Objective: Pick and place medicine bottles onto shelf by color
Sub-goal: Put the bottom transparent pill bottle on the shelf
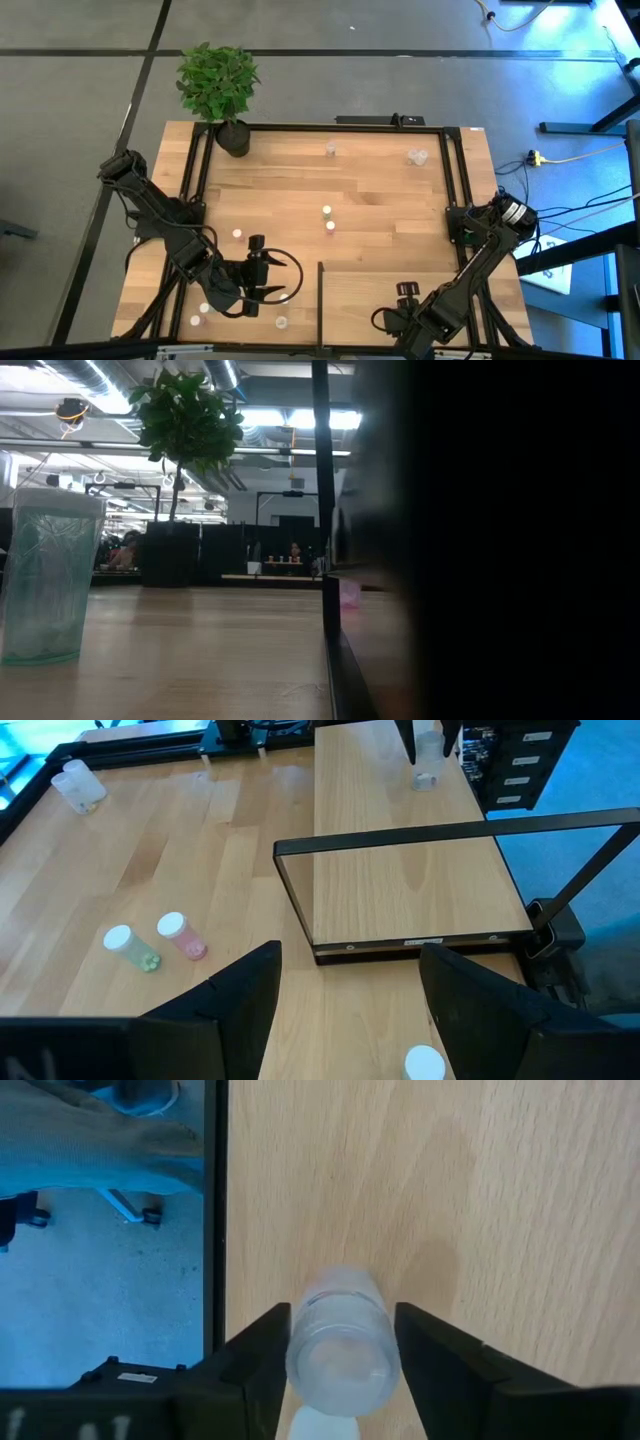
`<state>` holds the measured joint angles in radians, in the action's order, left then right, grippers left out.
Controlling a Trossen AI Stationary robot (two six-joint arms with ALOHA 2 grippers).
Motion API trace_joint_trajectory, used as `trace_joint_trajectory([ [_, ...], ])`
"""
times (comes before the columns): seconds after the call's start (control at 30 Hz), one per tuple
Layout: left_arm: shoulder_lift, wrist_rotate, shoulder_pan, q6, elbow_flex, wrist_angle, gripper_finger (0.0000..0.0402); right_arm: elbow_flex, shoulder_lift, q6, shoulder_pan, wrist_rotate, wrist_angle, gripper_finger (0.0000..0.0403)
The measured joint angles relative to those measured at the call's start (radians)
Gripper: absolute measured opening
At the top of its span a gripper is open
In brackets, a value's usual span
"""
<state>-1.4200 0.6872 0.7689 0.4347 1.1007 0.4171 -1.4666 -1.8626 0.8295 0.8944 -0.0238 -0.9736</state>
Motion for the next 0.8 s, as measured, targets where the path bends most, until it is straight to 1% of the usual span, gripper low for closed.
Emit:
trace_joint_trajectory([
  [0.47,0.0,0.0,0.0,0.0,0.0,0.0,0.0232,0.0,0.001,0.001,0.0,-0.001,-0.007,0.0204],
  [0.6,0.0,0.0,0.0,0.0,0.0,0.0,0.0232,0.0,0.001,-0.001,0.0,0.019,-0.007,0.0194],
  [0.8,0.0,0.0,0.0,0.0,0.0,0.0,0.0232,0.0,0.002,0.005,0.0,0.018,-0.013,0.0172],
])
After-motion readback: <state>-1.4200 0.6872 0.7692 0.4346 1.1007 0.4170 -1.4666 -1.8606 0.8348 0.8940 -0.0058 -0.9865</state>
